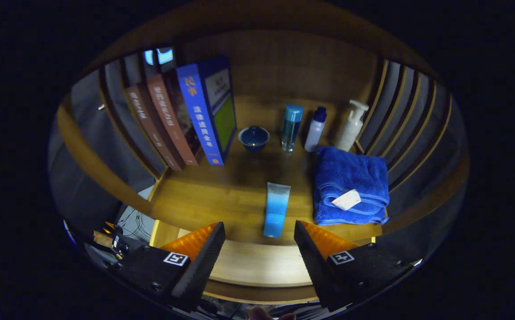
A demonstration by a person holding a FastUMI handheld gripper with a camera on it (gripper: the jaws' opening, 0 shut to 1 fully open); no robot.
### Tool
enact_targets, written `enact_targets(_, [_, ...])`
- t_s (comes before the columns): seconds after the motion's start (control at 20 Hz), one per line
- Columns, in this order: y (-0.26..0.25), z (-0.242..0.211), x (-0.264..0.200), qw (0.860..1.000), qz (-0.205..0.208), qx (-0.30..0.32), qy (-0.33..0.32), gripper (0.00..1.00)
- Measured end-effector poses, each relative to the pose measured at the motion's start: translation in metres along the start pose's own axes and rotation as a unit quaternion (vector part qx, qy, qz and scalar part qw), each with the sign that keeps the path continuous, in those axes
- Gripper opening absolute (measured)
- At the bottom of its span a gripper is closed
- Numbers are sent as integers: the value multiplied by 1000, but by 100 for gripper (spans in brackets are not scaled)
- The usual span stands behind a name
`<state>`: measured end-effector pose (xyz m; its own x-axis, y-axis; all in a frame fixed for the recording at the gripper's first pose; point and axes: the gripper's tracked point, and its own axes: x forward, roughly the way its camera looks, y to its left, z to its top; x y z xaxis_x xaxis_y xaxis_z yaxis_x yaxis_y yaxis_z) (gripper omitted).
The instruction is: Pull open the drawer, take out the items inside it, and place them on the countertop above the cabinet.
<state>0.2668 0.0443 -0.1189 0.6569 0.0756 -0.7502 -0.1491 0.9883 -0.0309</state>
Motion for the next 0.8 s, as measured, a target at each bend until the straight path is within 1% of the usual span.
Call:
enact_targets(0.05, [7,-6,-6,1000,24,3,-6,99])
enact_targets(0.1, [16,-15,-13,999,34,10,-22,100])
enact_targets(0.15, [14,-18,-25,999,39,4,-30,100])
enact_targets(0.25, [2,-28,-27,998,29,-3,-52,100])
enact_targets(0.4, [2,-39,-52,995,23,-10,-96,100])
enact_targets(0.5, [2,-46,-71,991,14,-19,-135,100])
enact_targets(0.65, [4,-56,-97,980,0,-32,-196,100])
enact_targets(0.8, [9,-72,-126,966,-8,-22,-259,100])
